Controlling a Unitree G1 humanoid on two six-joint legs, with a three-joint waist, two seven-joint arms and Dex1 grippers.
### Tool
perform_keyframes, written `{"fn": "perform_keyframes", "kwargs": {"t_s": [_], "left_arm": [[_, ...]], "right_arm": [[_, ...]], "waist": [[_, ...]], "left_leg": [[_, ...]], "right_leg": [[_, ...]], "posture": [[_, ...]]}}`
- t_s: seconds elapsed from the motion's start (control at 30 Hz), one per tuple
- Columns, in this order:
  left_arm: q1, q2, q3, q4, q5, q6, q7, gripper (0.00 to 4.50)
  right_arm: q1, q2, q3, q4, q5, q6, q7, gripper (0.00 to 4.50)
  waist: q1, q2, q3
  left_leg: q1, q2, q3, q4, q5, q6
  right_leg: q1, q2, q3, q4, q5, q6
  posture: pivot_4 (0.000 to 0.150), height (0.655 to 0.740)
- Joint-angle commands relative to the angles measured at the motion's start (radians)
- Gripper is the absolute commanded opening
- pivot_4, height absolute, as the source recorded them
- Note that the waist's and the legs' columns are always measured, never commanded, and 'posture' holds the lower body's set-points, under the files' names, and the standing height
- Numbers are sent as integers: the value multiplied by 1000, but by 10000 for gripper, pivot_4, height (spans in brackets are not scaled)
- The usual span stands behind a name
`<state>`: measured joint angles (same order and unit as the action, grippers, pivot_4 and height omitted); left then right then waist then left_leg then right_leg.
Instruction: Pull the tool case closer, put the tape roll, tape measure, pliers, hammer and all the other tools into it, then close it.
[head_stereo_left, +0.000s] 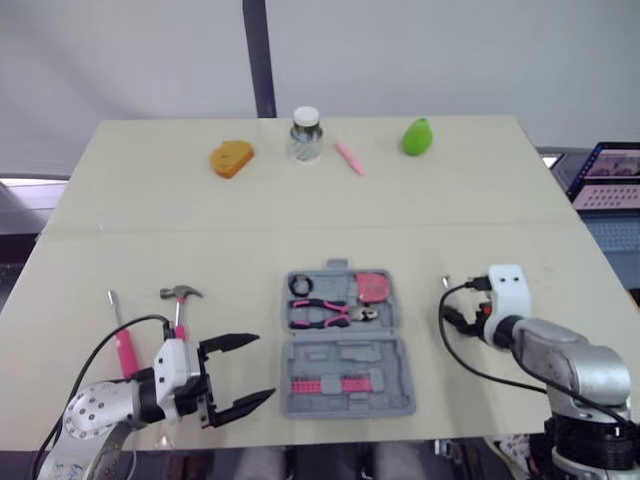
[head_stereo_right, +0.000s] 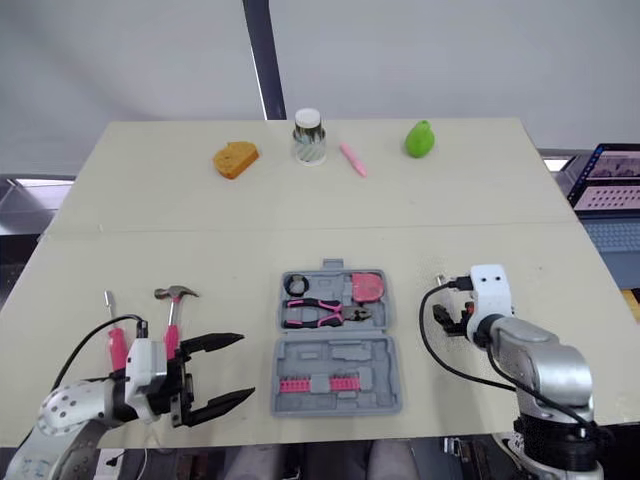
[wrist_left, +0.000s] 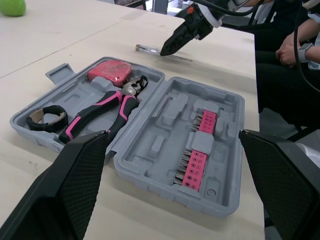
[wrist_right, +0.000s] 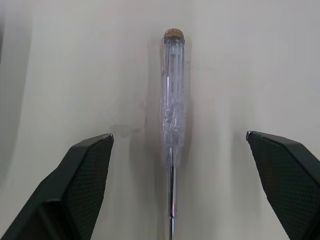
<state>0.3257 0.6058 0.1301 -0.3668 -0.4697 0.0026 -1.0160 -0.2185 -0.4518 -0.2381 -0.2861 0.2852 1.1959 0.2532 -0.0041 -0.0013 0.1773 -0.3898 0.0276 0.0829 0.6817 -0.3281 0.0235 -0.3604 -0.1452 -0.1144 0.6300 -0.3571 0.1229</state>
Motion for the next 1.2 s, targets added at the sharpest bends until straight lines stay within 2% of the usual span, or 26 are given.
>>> {"fn": "perform_keyframes", "kwargs": {"t_s": [0.03, 0.37, 0.87, 0.97, 1.2], "left_arm": [[14, -1, 9, -42, -7, -11, 11, 44653], [36, -3, 9, -53, 2, -23, 26, 44653], [38, -8, -1, -36, 7, -40, 25, 44653], [36, -9, -3, -33, 7, -43, 23, 45000], [33, -10, -5, -26, 9, -48, 22, 45000]], "right_arm": [[-32, 8, 5, 39, -16, -31, -19, 45000], [-65, 18, 12, 105, -25, -48, -12, 45000], [-31, 19, 12, 66, -13, -22, -5, 45000], [-31, 19, 13, 65, -13, -21, -5, 36686], [-34, 19, 11, 63, -14, -14, -6, 1159]], "waist": [[0, 0, 0], [0, 0, 0], [1, 0, 0], [0, 0, 0], [-4, 0, 0]], "left_leg": [[0, 0, 0, 0, 0, 0], [0, 0, 1, 0, 0, 0], [0, 0, 1, 0, 0, 0], [0, 0, 1, 0, 0, 0], [0, 2, 1, 0, -1, 0]], "right_leg": [[0, 0, 0, 0, 0, 0], [-1, -1, 1, 6, 0, 0], [-1, -2, 1, 6, 0, 0], [-1, -2, 1, 6, 0, 0], [-1, -2, 1, 5, 0, 0]], "posture": [[1500, 6950], [1500, 6950], [1500, 6950], [1500, 6950], [1500, 6950]]}}
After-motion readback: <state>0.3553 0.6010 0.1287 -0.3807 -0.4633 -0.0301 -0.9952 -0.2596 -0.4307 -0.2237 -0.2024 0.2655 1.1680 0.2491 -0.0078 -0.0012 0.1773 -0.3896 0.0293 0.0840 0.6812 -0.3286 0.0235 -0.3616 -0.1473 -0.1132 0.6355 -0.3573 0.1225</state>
